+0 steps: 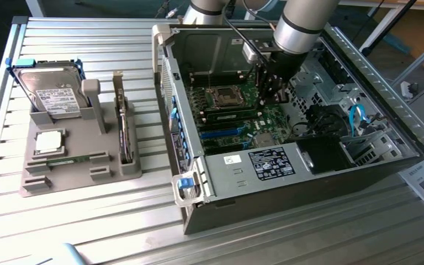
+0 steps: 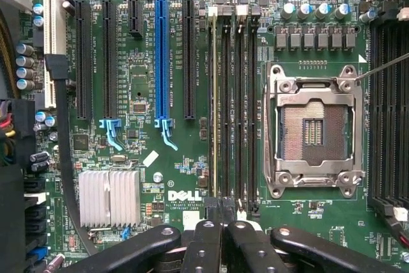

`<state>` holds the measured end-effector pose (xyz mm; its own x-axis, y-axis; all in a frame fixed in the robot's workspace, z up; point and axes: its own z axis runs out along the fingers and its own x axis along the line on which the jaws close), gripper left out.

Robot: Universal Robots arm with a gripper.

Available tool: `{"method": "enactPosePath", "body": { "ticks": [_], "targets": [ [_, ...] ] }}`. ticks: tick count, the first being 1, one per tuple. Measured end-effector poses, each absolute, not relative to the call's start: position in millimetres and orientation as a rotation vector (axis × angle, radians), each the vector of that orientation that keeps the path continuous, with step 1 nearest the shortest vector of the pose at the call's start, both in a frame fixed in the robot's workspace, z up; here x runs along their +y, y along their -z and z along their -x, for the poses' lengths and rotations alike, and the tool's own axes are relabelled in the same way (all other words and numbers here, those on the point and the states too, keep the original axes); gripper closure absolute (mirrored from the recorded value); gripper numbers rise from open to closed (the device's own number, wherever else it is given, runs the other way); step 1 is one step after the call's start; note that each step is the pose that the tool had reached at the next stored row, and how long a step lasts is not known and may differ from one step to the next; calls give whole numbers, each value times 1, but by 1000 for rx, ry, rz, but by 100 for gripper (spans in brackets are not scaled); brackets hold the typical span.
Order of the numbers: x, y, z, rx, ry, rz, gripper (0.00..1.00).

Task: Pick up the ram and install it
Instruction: 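Press down the ram until it locks into place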

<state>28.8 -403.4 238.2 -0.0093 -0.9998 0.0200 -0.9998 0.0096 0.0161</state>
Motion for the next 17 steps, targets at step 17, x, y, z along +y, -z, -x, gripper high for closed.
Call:
{"method": "enactPosePath", "body": {
  "ticks": [17],
  "targets": [
    [-403,-233,-28,-2213,-5,-2192,89]
  ]
}}
